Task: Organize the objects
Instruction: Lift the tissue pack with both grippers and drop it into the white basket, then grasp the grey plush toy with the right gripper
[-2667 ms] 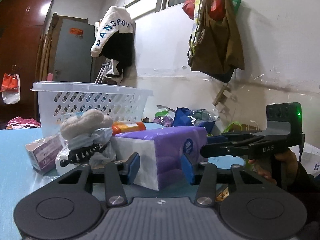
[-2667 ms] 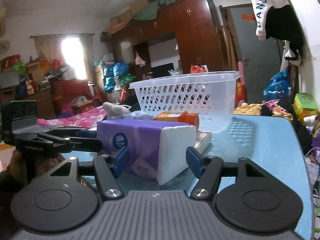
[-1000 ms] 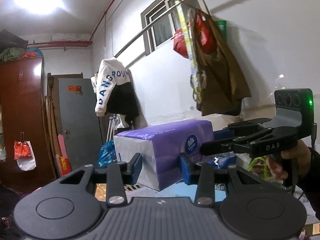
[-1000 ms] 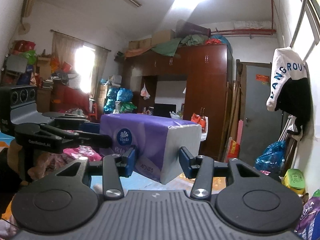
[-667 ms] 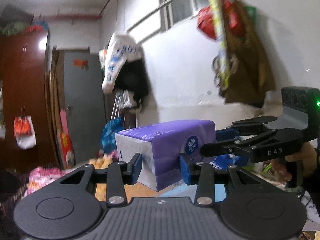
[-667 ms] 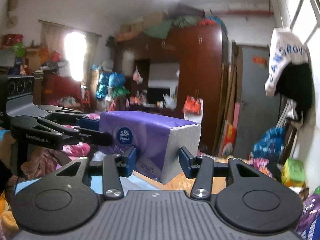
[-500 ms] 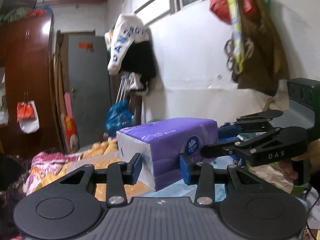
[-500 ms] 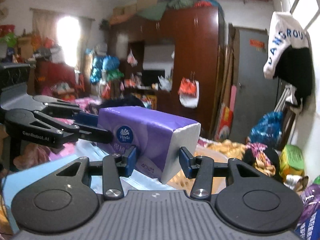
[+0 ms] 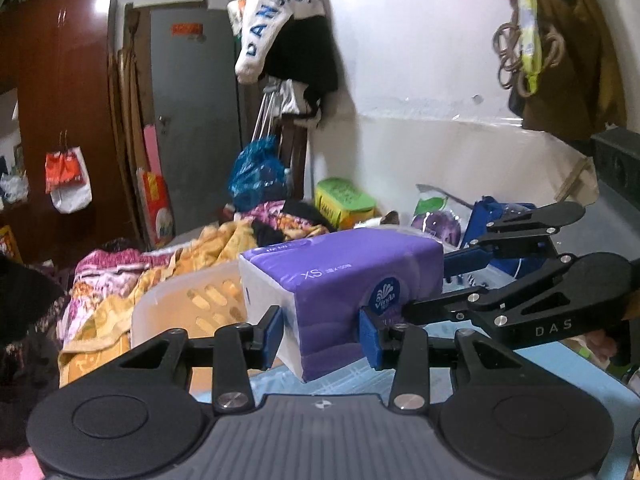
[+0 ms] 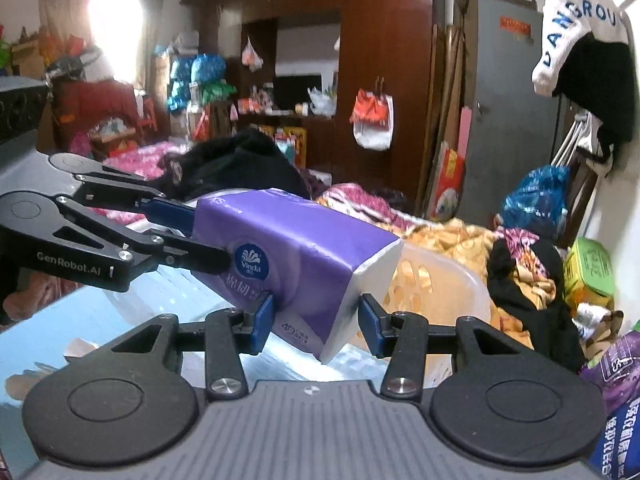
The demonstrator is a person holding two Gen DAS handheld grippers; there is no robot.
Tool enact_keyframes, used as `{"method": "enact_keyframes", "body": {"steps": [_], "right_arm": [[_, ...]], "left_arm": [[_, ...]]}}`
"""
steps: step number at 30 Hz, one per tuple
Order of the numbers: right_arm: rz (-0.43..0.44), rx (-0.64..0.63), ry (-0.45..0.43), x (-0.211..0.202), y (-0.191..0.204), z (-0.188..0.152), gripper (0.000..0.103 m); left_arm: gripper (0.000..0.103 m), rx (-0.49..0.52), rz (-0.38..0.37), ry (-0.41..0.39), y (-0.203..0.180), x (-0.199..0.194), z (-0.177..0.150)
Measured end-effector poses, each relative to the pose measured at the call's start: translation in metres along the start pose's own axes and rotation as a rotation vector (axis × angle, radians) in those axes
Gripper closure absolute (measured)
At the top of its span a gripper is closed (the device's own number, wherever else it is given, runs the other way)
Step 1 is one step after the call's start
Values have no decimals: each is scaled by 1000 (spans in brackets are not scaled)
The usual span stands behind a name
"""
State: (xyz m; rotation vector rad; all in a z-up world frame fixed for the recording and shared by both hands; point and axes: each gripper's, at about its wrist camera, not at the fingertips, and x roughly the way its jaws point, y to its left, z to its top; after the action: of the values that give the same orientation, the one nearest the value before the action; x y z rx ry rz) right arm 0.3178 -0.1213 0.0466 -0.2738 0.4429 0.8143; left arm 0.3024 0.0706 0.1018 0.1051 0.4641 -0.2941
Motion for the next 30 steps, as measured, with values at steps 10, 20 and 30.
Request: {"method": "enact_keyframes", "body": {"steps": [10, 20, 30], "right_arm": [[-153, -62, -53, -19, 18, 3, 0], [-55, 190, -214, -137, 31, -102, 0], [2, 288, -216, -156, 51, -175, 0]], "left_arm": [[30, -9, 108, -77, -5, -20, -6], [24, -58, 118, -250, -41, -137, -99], [24, -128, 107, -301, -54, -172, -174]]}}
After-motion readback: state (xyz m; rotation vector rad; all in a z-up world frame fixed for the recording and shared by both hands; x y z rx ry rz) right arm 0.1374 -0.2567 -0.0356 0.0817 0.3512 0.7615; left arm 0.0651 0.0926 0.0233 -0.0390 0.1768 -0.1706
